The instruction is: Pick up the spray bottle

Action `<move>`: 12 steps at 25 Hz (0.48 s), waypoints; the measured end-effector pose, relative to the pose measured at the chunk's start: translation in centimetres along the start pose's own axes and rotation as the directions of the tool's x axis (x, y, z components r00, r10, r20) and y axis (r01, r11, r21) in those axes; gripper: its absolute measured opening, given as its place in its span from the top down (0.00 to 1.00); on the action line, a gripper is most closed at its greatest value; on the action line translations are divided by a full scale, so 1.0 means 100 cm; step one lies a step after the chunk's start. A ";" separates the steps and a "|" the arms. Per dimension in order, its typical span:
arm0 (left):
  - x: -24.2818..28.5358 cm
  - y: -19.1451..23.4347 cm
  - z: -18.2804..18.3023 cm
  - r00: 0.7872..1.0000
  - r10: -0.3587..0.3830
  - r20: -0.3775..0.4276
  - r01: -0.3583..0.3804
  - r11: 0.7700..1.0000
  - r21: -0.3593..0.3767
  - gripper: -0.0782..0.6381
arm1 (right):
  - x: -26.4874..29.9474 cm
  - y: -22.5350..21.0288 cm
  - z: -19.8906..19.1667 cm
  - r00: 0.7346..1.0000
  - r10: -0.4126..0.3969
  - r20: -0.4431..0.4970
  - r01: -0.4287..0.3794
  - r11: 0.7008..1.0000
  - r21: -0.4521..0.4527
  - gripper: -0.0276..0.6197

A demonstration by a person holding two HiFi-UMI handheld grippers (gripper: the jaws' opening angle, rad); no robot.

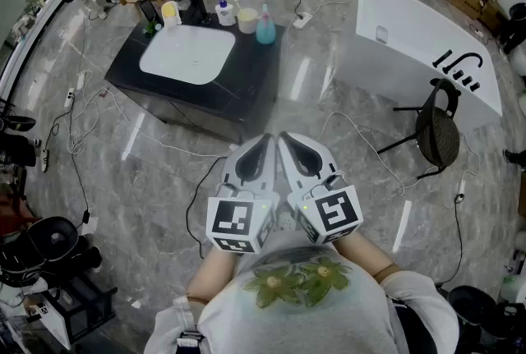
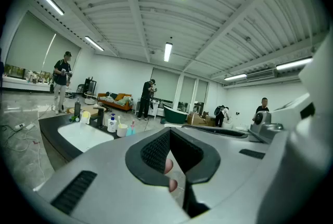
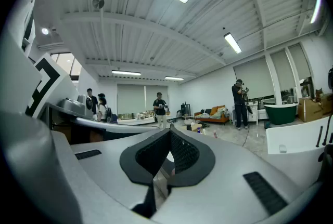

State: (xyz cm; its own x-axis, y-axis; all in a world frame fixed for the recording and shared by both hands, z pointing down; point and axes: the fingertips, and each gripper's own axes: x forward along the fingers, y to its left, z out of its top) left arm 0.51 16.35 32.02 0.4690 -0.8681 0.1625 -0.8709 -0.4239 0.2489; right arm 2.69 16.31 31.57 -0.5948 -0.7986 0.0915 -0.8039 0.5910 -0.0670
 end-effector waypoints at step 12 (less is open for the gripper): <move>0.009 0.020 0.005 1.000 -0.013 0.003 0.013 1.000 -0.001 0.88 | 0.022 0.000 0.000 1.000 -0.004 -0.001 0.004 1.000 0.023 0.92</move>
State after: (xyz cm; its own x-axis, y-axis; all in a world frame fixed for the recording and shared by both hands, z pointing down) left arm -0.85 14.57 32.16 0.4794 -0.8635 0.1566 -0.8648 -0.4345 0.2516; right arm 1.36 14.52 31.77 -0.5917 -0.8008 0.0929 -0.8060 0.5852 -0.0891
